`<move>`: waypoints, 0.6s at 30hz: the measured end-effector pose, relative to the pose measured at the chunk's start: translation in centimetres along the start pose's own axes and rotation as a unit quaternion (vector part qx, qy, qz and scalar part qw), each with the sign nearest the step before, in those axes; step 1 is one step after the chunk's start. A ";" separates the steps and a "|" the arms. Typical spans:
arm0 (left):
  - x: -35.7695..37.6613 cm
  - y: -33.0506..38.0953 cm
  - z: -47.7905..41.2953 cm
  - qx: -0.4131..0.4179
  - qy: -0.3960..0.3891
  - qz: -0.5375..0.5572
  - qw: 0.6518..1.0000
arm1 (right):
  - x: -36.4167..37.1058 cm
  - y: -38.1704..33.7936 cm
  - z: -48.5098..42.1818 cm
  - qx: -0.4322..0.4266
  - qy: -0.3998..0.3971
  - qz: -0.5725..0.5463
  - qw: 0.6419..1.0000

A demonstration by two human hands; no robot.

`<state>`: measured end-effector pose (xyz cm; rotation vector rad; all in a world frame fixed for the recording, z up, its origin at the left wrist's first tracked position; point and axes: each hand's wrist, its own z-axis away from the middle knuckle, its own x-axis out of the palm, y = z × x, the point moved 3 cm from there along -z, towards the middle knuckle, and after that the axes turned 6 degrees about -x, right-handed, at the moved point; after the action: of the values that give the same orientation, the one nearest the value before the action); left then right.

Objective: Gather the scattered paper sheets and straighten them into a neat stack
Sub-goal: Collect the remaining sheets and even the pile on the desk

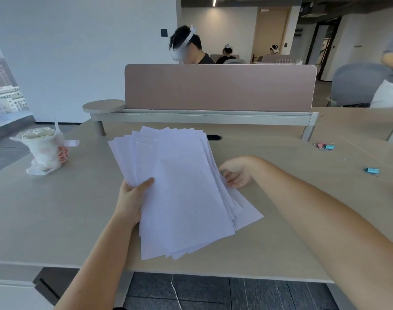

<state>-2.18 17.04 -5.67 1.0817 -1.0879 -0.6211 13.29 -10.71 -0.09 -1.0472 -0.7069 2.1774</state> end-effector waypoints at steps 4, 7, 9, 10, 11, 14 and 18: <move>-0.1 -0.1 0.2 0.010 0.002 -0.007 1.000 | 0.3 -0.7 -0.1 0.004 0.004 0.048 0.999; 0.0 -0.1 0.2 0.017 0.003 -0.011 1.000 | 0.5 -0.4 -0.8 -0.004 0.039 0.066 0.997; -0.1 -0.1 0.1 0.016 -0.001 -0.011 1.000 | 0.8 -0.3 -0.8 -0.012 0.033 0.017 0.999; -0.2 -0.2 0.1 0.013 -0.001 -0.010 1.000 | 0.9 -0.4 -0.6 -0.016 0.017 -0.023 0.999; -0.2 -0.2 0.1 0.012 0.000 -0.010 1.000 | 1.0 -0.6 -0.2 -0.023 -0.008 -0.062 0.998; -0.3 -0.2 0.0 0.014 -0.001 -0.016 1.000 | 1.1 -1.2 1.0 -0.048 -0.098 -0.131 0.985; -0.2 -0.3 -0.2 0.018 0.002 -0.019 1.000 | 1.3 -0.7 1.5 -0.090 -0.186 -0.174 0.963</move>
<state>-2.01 17.16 -6.06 1.1373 -1.0808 -0.6320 11.63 -9.58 0.60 -0.5398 -1.1825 2.0389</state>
